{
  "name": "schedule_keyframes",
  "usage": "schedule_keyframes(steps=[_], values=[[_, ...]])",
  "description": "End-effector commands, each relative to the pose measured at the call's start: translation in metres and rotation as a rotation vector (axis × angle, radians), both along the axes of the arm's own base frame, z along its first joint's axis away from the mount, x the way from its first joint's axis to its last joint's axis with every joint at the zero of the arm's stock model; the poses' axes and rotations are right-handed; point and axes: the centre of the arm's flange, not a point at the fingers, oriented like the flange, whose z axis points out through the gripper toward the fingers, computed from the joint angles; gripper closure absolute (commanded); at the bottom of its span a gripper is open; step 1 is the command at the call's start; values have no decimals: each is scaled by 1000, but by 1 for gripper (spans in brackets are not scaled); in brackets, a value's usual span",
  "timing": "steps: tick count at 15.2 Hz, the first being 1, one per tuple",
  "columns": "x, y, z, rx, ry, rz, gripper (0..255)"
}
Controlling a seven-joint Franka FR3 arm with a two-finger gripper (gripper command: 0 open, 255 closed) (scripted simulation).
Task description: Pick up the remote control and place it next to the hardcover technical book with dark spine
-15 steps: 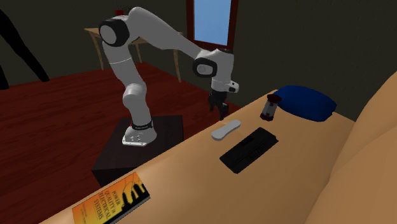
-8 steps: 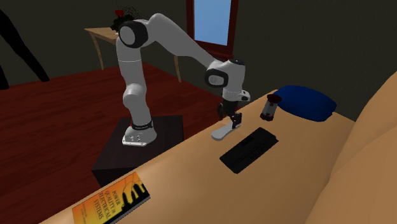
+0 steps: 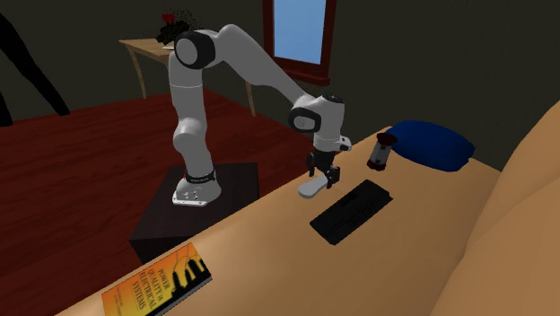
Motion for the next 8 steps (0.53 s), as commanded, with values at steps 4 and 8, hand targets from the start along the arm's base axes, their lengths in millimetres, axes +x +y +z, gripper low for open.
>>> schedule_keyframes(steps=[4, 8], values=[[0, 0, -1, 0, 0, 0, 0], [0, 0, -1, 0, 0, 0, 255]])
